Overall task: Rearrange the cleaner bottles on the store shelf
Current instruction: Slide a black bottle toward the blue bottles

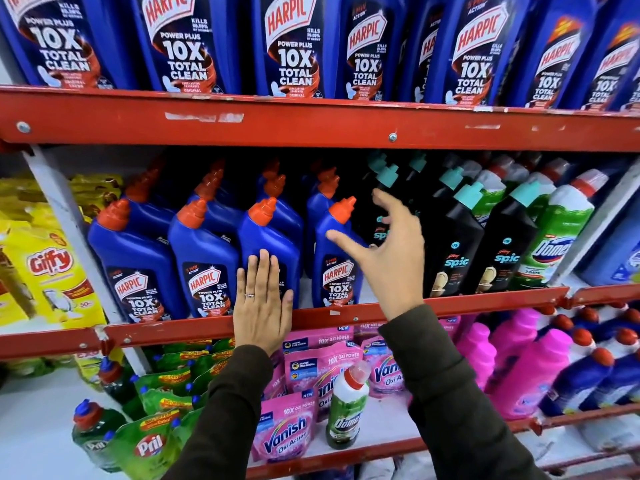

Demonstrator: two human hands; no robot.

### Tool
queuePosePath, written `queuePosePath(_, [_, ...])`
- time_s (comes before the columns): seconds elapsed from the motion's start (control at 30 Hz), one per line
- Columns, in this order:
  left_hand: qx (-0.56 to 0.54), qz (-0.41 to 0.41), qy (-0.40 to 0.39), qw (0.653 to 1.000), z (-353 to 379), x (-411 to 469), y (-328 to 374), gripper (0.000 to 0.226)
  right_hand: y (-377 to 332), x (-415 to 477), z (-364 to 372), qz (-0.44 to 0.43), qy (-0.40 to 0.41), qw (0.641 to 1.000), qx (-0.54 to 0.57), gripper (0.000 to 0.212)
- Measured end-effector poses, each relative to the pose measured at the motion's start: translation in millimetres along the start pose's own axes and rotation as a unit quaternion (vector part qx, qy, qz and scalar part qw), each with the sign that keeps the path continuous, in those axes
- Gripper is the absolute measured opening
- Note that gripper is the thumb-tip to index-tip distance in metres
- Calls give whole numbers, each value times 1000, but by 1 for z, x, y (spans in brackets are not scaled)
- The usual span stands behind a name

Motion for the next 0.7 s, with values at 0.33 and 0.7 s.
queuePosePath(0.33, [7, -1, -4, 1000, 1, -1, 2, 63, 96, 77, -134, 121, 242, 963, -7, 77])
queuePosePath(0.7, [-2, 2, 6, 1000, -1, 1, 3, 64, 156, 113, -130, 168, 143, 975, -31, 64])
Point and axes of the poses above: each hand's wrist, its own x-axis towards the middle knuckle, its own z-axis out of the palm, y = z × x, the point moved 8 cm from there along x, towards the middle knuckle, and after that the axes turned 15 degrees about z, right-handed, at the moved point
